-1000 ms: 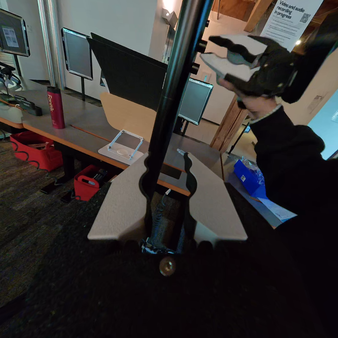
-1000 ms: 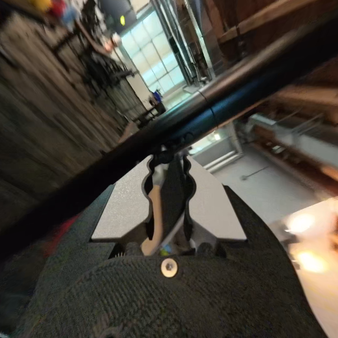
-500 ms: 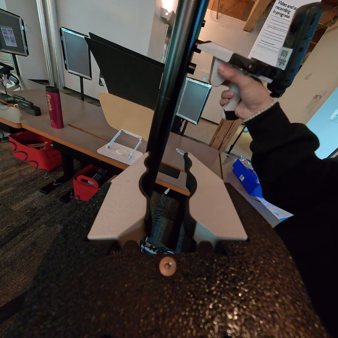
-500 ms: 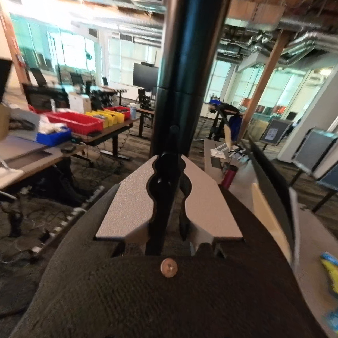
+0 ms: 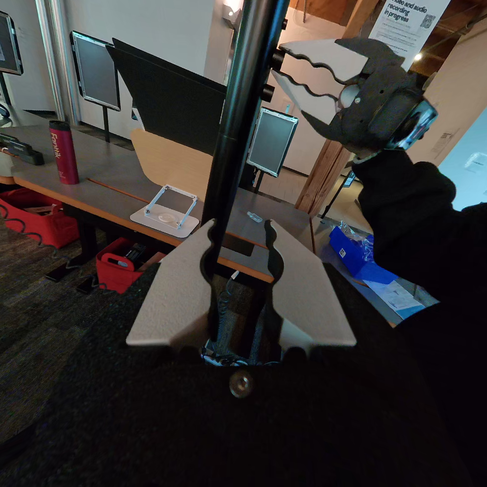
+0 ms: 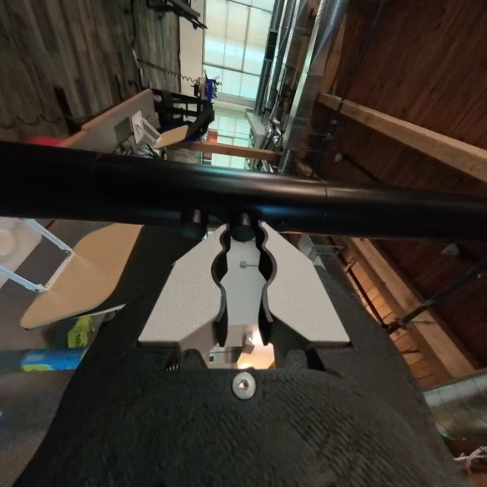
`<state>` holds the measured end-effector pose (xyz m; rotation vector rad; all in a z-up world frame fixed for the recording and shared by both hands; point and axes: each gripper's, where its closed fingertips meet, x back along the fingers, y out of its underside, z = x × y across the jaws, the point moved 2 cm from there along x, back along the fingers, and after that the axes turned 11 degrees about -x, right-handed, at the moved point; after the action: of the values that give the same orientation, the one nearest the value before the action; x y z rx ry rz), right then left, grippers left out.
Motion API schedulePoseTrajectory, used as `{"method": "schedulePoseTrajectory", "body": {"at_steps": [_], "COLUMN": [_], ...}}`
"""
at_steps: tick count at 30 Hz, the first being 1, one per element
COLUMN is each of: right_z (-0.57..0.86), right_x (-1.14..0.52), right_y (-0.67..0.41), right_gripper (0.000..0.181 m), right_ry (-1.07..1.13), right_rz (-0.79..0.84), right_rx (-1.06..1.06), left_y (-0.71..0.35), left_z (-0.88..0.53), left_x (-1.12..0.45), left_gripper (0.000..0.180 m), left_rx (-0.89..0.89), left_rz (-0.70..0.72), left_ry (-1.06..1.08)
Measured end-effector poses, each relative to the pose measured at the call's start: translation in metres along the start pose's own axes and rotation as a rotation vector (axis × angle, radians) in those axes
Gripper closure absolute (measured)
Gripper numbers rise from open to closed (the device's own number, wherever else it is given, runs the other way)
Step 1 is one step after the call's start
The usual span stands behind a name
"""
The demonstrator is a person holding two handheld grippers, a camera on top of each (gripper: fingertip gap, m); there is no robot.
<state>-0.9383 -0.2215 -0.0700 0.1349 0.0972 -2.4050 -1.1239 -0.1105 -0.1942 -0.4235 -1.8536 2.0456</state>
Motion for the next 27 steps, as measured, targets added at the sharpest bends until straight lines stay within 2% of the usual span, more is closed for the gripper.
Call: {"method": "schedulePoseTrajectory", "body": {"at_steps": [5,7,11,14,19,21,24,27], "right_z": [0.000,0.003,0.010,0.004,-0.012,-0.015,-0.023,-0.040], "right_x": [0.001,0.006,0.022,0.031,0.038,0.047,0.055,0.061], "right_y": [0.000,-0.003,-0.010,-0.008,0.002,-0.002,0.004,0.012], "right_gripper": [0.162,0.147,0.136,0.127,0.093,0.092,0.093,0.094], "right_ry": [0.014,0.014,0.024,-0.048,-0.222,-0.270,-0.265,-0.241], "right_rz": [0.003,0.037,0.150,0.194,0.147,0.183,0.180,0.121], "right_rx": [-0.042,-0.141,-0.288,-0.540,-1.157,-1.358,-1.484,-1.448], "left_y": [0.000,0.001,0.001,0.001,-0.005,-0.009,-0.011,-0.011], "left_z": [0.001,0.001,-0.001,-0.005,-0.015,-0.020,-0.027,-0.034], "left_x": [-0.005,-0.003,-0.001,0.003,0.006,0.007,0.009,0.018], "left_gripper": [0.147,0.146,0.146,0.146,0.146,0.145,0.141,0.128], "left_rx": [0.003,-0.004,0.002,0.002,-0.031,-0.043,-0.065,-0.087], "left_rz": [0.004,0.004,0.008,0.013,-0.004,-0.008,-0.023,-0.039], "left_ry": [0.009,0.008,-0.010,-0.029,-0.078,-0.109,-0.174,-0.288]}}
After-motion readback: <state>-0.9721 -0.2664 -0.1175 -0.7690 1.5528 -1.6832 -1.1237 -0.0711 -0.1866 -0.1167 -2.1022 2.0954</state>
